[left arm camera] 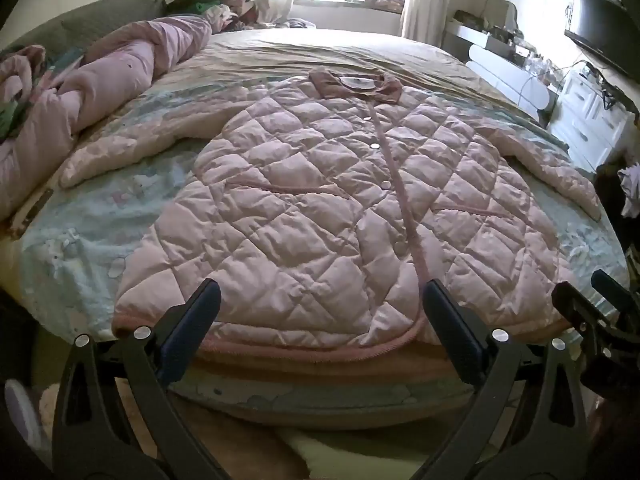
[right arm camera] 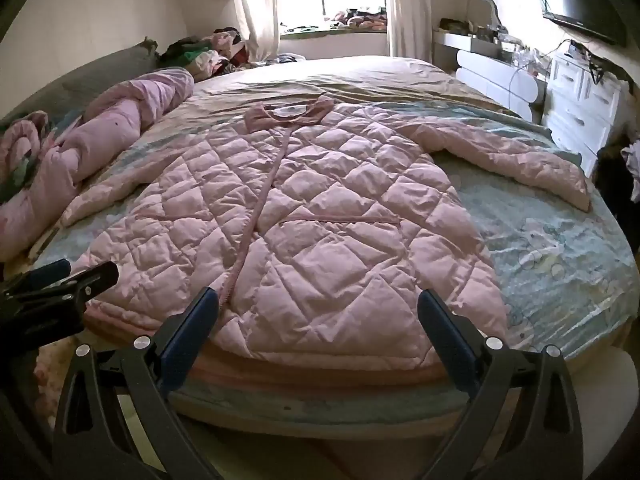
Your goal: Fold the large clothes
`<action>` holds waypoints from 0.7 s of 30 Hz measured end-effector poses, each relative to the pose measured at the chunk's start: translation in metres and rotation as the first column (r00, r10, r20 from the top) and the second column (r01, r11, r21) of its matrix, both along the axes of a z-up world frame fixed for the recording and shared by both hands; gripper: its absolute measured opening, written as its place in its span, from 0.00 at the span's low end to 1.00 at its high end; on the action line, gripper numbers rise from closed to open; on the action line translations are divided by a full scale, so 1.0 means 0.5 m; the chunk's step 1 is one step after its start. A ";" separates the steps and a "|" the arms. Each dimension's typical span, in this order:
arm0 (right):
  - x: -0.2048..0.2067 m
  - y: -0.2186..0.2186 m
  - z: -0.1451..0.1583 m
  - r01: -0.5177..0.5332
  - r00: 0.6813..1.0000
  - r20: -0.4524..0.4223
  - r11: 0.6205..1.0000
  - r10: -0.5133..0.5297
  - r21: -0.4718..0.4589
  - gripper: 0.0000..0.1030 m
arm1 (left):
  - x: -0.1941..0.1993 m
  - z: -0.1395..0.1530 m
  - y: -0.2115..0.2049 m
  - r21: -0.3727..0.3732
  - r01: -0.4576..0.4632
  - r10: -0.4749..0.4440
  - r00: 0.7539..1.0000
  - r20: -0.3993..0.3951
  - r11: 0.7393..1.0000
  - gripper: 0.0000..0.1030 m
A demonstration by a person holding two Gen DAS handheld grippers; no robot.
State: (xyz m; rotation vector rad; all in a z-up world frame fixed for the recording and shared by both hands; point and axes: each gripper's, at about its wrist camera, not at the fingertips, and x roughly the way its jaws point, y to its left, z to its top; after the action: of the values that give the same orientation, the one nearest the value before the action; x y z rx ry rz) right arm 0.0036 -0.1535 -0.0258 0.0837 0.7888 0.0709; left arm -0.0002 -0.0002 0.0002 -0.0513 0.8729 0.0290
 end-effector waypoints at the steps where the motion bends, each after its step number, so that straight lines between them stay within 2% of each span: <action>1: 0.003 0.001 0.000 0.004 1.000 -0.001 1.000 -0.004 -0.001 0.96 | 0.000 0.000 0.000 0.001 -0.002 0.002 1.000 0.001 1.000 0.92; 3: 0.001 0.002 0.002 0.003 1.000 0.026 1.000 -0.003 0.002 0.96 | 0.000 0.001 -0.001 0.000 0.000 0.000 1.000 0.002 1.000 0.92; 21: -0.010 0.015 0.007 -0.020 0.999 0.031 1.000 0.020 0.000 0.96 | -0.002 0.006 0.009 -0.001 0.001 -0.001 1.000 0.010 1.000 0.92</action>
State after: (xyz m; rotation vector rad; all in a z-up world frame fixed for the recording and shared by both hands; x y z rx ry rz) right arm -0.0015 -0.1460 -0.0223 0.0747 0.7585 0.0914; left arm -0.0010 0.0041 0.0031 -0.0515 0.8632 0.0272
